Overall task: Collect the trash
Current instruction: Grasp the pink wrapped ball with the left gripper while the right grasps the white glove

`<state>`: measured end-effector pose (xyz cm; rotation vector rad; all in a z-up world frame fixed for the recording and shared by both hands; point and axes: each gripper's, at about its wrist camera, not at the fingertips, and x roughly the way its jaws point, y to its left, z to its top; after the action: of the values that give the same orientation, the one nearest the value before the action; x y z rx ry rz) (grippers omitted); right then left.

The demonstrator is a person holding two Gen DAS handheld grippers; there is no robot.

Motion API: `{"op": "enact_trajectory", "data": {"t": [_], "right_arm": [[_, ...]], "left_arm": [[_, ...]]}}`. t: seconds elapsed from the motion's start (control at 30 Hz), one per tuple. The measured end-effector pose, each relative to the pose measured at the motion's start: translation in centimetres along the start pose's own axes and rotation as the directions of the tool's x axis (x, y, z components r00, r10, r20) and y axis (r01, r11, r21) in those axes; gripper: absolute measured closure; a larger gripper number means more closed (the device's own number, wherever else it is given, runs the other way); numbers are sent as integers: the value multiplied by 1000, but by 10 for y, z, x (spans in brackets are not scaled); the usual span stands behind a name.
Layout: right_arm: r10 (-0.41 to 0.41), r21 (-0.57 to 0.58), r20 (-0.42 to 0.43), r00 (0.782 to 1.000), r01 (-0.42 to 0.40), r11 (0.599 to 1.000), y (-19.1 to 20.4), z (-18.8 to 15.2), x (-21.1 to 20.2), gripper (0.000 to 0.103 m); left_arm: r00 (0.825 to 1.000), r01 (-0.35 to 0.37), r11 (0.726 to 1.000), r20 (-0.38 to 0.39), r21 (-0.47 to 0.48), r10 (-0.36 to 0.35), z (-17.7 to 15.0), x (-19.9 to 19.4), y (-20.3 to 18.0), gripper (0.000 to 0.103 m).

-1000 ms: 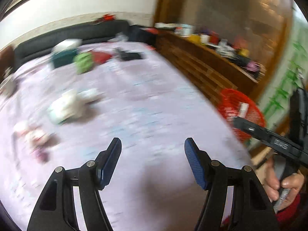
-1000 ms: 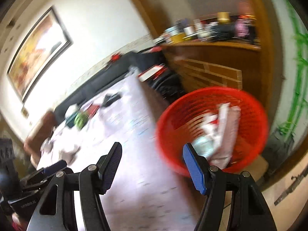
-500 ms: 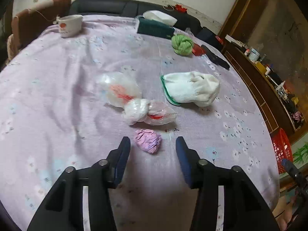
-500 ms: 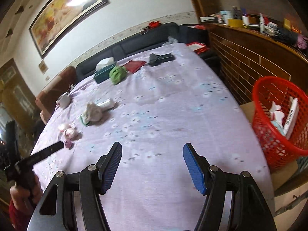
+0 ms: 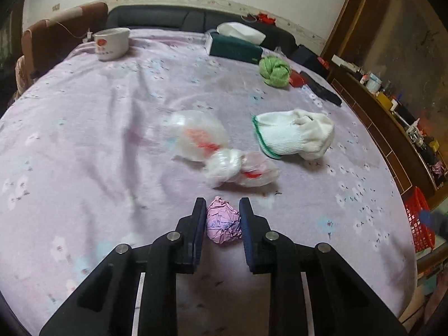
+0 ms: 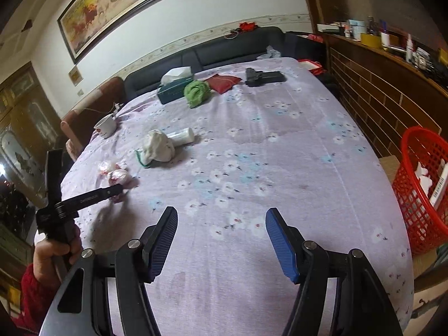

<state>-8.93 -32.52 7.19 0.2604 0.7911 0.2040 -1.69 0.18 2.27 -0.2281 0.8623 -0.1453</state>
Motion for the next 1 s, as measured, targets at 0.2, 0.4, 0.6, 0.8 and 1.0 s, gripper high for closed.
{"op": "enact_trajectory", "data": {"t": [0.2, 0.4, 0.6, 0.8, 1.0], "right_arm": [[106, -9, -51, 993, -107, 994, 29, 29, 23, 33], [93, -39, -85, 992, -96, 995, 71, 72, 91, 33], [26, -42, -86, 996, -29, 999, 96, 92, 162, 33], [8, -77, -130, 991, -18, 997, 102, 75, 184, 81], [29, -62, -15, 999, -30, 998, 91, 41, 119, 83]], "left_arm": [[999, 43, 999, 15, -23, -42, -2, -6, 9, 80], [998, 59, 998, 25, -22, -59, -3, -8, 8, 80], [997, 69, 997, 34, -30, -68, -4, -10, 8, 80], [997, 55, 998, 49, -15, -54, -6, -13, 4, 80], [994, 21, 1000, 106, 17, -23, -17, -27, -10, 80]]}}
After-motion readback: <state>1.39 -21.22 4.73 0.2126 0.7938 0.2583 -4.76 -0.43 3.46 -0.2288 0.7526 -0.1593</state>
